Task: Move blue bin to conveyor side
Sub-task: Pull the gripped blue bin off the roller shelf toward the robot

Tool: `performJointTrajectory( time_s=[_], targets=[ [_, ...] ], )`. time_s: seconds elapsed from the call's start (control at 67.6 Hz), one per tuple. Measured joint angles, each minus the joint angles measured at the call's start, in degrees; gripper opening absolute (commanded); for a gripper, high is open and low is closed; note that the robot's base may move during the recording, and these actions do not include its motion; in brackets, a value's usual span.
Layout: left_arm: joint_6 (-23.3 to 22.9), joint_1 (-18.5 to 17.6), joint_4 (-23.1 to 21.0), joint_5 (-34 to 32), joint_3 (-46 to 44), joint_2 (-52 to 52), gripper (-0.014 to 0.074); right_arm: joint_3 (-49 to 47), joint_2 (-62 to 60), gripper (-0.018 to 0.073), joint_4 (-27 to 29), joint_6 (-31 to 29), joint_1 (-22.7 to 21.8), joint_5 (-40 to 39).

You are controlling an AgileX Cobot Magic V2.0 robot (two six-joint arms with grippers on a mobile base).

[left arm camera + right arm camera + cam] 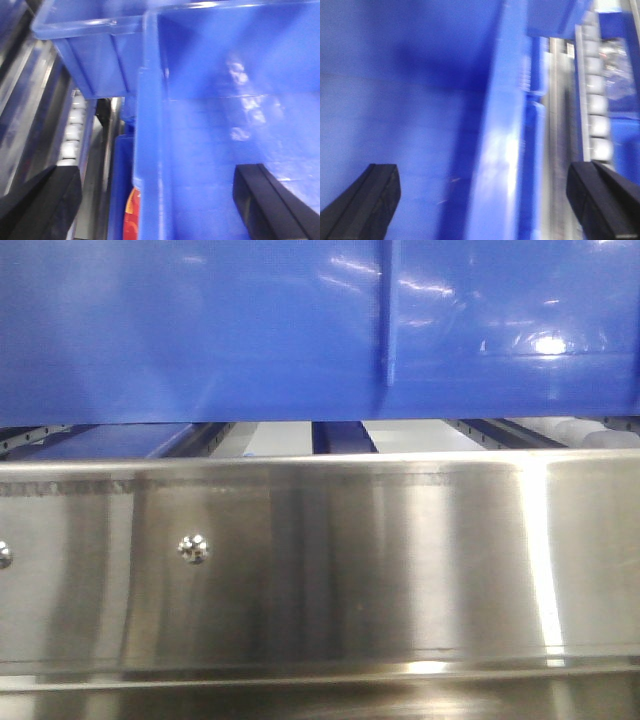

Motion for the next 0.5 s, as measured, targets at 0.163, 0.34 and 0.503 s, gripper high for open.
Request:
performJointTrajectory(
  time_s=[0.163, 0.34, 0.503],
  targets=[
    [0.0, 0.0, 0.1, 0.0, 0.0, 0.0, 0.0517, 0.0, 2.0, 0.0559, -0.6, 0.1, 0.0, 0.0],
    [0.0, 0.0, 0.1, 0.0, 0.0, 0.0, 0.0517, 0.0, 2.9, 0.0559, -0.6, 1.0, 0.0, 0.0],
    [0.0, 0.0, 0.0, 0.0, 0.0, 0.3, 0.0517, 0.0, 3.0, 0.0559, -0.6, 2.4, 0.0, 0.0]
  ],
)
